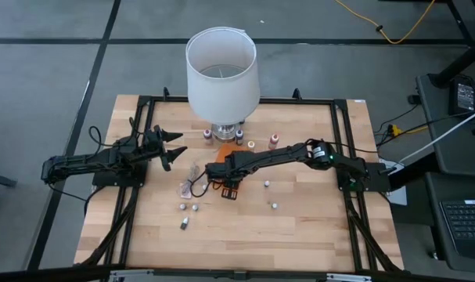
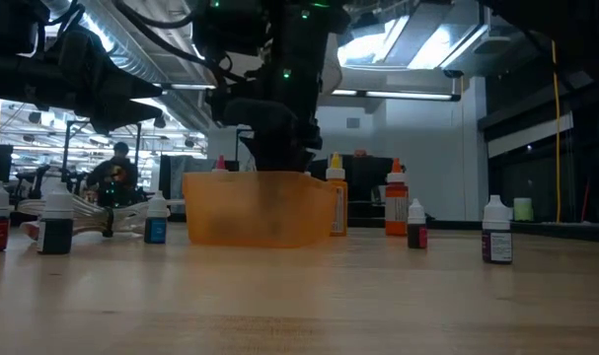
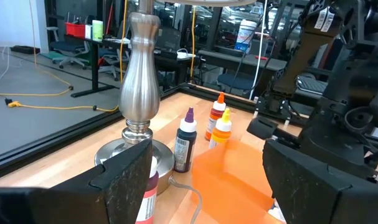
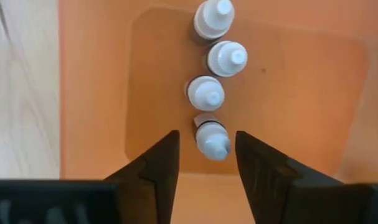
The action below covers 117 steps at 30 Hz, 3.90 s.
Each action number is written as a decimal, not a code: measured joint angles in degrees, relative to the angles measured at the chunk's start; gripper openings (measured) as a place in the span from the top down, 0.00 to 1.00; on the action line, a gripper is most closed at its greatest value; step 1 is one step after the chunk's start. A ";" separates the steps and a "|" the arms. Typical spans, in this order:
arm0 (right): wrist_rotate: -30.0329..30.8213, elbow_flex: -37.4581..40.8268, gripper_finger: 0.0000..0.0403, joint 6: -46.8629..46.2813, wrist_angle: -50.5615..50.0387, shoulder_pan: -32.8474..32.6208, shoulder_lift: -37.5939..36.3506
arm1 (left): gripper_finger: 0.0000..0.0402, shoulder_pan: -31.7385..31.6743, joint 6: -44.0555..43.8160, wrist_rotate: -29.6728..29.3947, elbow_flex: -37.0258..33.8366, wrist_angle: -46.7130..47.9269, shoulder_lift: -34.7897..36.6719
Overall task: Pick & Place food coloring
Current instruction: Put the small black food coloring bottle into the bin, then put the small red food coloring bottle into the orange bin
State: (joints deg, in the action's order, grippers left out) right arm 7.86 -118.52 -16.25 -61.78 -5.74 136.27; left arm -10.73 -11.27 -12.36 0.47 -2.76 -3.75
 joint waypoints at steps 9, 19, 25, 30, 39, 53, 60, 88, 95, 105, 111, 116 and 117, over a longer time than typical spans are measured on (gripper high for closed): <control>0.02 -5.54 0.59 0.13 -3.89 0.70 0.04 | 0.27 0.00 0.00 -0.02 0.00 0.00 0.00; -0.26 -10.39 0.58 -2.13 -16.09 0.68 -1.14 | 0.27 0.01 0.00 0.00 0.00 0.00 0.00; -0.17 -5.96 0.58 -4.83 -16.85 0.63 -5.40 | 0.27 -0.01 0.00 0.00 0.00 0.00 0.01; -0.11 0.43 0.58 -6.65 -14.37 0.14 -10.28 | 0.27 0.01 0.00 0.00 0.00 0.00 0.01; -1.54 19.28 0.58 -2.50 -4.45 -1.49 -22.68 | 0.27 0.00 0.00 0.00 0.00 0.00 0.00; -3.10 32.44 0.58 14.96 0.55 -1.68 -28.05 | 0.27 -0.01 0.00 0.00 0.00 0.00 0.01; -3.38 37.64 0.58 18.14 5.47 -1.65 -30.15 | 0.27 0.01 0.00 0.00 0.00 0.00 0.02; -6.46 46.19 0.58 18.47 15.59 -2.44 -29.00 | 0.27 0.01 0.00 -0.02 0.00 0.00 0.02; -6.45 48.37 0.58 17.75 17.45 -2.40 -29.03 | 0.27 0.01 0.00 -0.01 0.01 0.00 0.01; -6.45 49.47 0.58 16.39 17.45 -2.36 -29.03 | 0.27 0.00 0.00 -0.01 0.01 0.00 0.01; -6.45 49.47 0.58 16.32 17.90 -2.36 -29.01 | 0.27 0.00 0.00 0.00 0.00 0.00 0.00; -6.45 49.47 0.61 16.30 17.96 -2.36 -29.00 | 0.27 0.00 0.00 -0.01 0.00 0.00 0.00; -6.45 49.47 0.62 16.31 17.99 -2.36 -29.00 | 0.27 -0.01 0.00 0.00 0.00 0.00 0.00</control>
State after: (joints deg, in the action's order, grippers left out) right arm 1.41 -69.06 0.05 -43.79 -8.10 107.26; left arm -10.74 -11.27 -12.37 0.47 -2.76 -3.75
